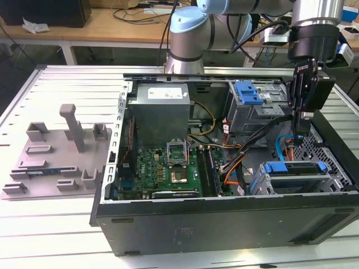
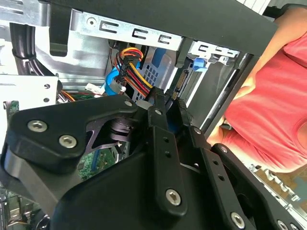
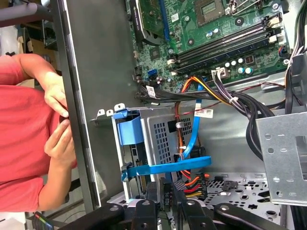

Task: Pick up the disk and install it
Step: 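Insert the first disk wire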

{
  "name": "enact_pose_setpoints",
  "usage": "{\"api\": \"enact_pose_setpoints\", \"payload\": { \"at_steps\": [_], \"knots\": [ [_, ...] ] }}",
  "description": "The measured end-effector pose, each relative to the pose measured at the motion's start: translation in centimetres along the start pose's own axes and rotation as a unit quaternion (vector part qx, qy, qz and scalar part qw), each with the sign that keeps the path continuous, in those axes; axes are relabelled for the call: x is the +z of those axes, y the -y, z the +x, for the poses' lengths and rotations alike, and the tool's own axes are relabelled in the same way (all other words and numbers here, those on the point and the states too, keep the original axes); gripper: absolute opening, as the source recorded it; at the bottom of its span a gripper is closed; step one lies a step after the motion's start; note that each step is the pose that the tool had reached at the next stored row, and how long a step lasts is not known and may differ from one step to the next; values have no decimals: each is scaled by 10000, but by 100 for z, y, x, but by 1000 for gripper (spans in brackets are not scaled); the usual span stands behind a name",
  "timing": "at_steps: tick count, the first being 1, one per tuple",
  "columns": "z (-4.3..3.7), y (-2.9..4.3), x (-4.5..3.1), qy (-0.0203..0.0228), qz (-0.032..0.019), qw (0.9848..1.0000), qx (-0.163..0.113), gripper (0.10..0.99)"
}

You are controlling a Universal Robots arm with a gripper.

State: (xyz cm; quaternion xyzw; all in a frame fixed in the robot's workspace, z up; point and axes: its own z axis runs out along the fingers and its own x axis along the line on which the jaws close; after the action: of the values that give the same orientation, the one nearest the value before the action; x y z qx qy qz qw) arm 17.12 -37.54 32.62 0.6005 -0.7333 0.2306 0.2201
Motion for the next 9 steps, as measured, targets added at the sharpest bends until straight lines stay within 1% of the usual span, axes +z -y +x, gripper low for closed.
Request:
{"api": "enact_pose_setpoints", "payload": {
  "at_steps": [9],
  "knots": [
    [-1,0,1,0,0,10000,0,259]
  ]
}}
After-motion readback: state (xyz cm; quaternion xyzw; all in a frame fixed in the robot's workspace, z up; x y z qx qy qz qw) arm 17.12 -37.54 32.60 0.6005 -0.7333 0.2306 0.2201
